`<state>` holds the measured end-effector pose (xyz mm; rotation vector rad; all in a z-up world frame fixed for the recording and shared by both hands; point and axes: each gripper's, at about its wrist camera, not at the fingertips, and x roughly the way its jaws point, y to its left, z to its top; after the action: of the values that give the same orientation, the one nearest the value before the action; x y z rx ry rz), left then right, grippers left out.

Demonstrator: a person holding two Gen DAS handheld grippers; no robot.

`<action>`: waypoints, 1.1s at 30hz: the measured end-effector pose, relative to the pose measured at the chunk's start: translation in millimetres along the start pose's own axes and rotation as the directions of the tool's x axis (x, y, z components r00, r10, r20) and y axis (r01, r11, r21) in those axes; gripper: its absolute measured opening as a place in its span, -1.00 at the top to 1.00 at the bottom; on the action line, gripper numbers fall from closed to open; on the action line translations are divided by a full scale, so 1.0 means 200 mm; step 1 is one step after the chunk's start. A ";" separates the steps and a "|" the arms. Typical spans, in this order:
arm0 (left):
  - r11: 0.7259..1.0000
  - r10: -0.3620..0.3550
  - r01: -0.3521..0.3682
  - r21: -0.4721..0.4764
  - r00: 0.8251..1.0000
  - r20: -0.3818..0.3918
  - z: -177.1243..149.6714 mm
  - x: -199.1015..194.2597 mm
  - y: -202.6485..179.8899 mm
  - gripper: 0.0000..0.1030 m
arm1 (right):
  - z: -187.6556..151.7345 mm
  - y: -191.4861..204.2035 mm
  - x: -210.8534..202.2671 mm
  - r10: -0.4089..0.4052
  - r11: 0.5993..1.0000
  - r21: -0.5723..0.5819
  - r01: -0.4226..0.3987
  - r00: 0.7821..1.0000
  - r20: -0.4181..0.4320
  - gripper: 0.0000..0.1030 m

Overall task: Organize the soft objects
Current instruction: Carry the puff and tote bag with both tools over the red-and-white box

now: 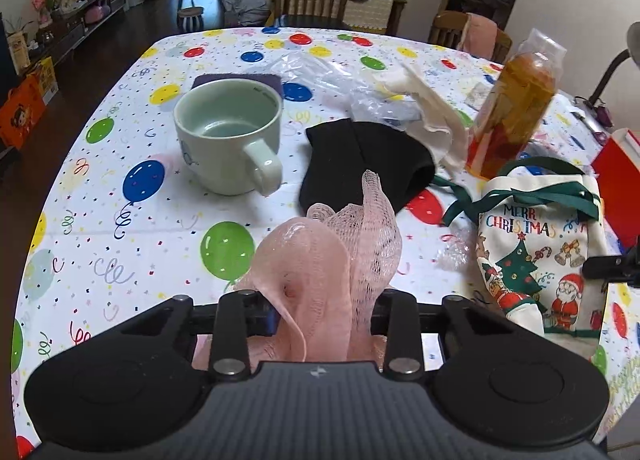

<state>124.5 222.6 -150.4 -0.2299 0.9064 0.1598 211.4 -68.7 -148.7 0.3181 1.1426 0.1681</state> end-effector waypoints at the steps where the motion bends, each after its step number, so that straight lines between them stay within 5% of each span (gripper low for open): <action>1: 1.000 -0.004 0.004 0.003 1.000 0.006 0.00 -0.02 -0.01 0.35 | 0.01 -0.01 -0.02 0.005 1.000 -0.008 -0.005 1.000 0.011 0.98; 19: 0.996 -0.079 0.072 0.055 0.989 0.129 0.25 -0.33 -0.37 0.35 | 0.17 -0.20 -0.51 0.224 0.965 -0.163 -0.203 0.967 0.123 0.98; 33: 0.959 -0.195 0.150 0.240 0.964 0.178 0.64 -0.31 -0.96 0.35 | 0.62 -0.54 -0.70 0.217 0.972 -0.157 -0.174 0.920 0.327 0.98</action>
<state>228.8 68.7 0.5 -0.0802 0.6924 -0.0822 263.8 -231.6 -16.3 0.3358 0.7493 0.3461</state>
